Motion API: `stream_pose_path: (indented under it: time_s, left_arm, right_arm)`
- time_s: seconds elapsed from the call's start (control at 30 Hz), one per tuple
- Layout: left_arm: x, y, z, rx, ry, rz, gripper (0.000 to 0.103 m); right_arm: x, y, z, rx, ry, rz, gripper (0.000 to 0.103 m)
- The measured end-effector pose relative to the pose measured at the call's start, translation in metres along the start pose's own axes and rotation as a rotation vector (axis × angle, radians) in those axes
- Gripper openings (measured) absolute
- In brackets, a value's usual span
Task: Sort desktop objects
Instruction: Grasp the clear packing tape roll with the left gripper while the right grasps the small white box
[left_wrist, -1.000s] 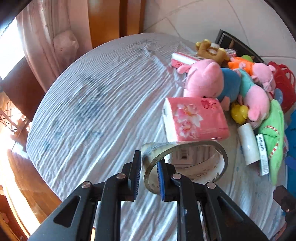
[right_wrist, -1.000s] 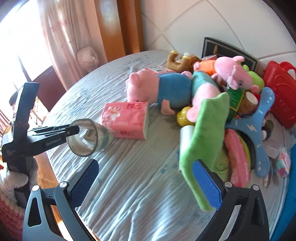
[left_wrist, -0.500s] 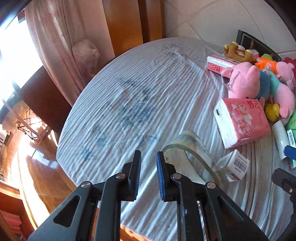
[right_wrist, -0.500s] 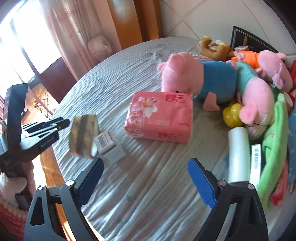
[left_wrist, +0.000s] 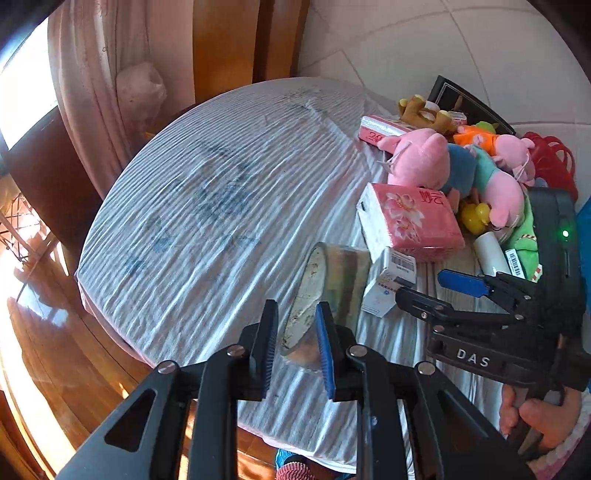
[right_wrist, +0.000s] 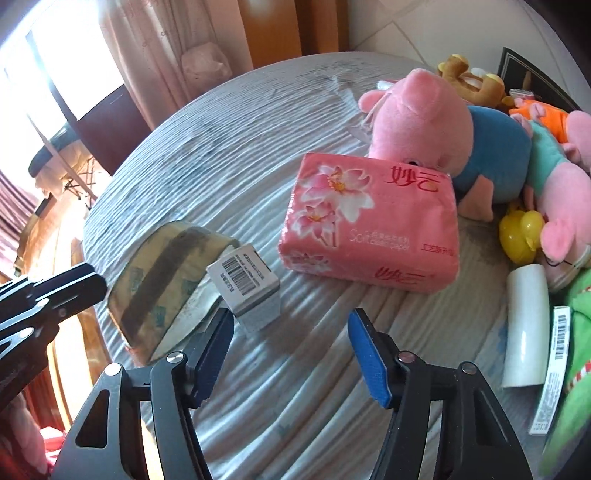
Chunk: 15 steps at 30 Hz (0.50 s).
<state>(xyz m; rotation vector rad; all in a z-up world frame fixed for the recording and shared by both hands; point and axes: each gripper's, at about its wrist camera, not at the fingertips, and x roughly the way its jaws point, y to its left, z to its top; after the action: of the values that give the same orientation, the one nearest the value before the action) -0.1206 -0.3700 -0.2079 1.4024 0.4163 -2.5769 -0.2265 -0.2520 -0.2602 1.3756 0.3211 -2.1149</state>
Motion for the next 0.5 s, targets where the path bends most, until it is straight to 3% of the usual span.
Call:
stream_pose_path:
  time_s: [0.07, 0.13, 0.3, 0.5]
  left_arm:
    - [0.002, -0.012, -0.001, 0.025, 0.007, -0.034, 0.049]
    - [0.013, -0.024, -0.004, 0.061, 0.022, -0.016, 0.061]
    - [0.057, -0.02, -0.007, 0.102, 0.082, 0.094, 0.061]
    - [0.065, -0.001, 0.0, 0.087, 0.033, 0.1, 0.048]
  right_arm:
    - [-0.002, -0.006, 0.001, 0.021, 0.003, -0.005, 0.064]
    - [-0.005, -0.012, 0.0, 0.025, 0.0, -0.019, 0.064]
    - [-0.012, -0.015, -0.007, 0.022, -0.006, -0.01, 0.065]
    - [-0.014, 0.001, -0.007, -0.009, -0.013, 0.035, 0.065]
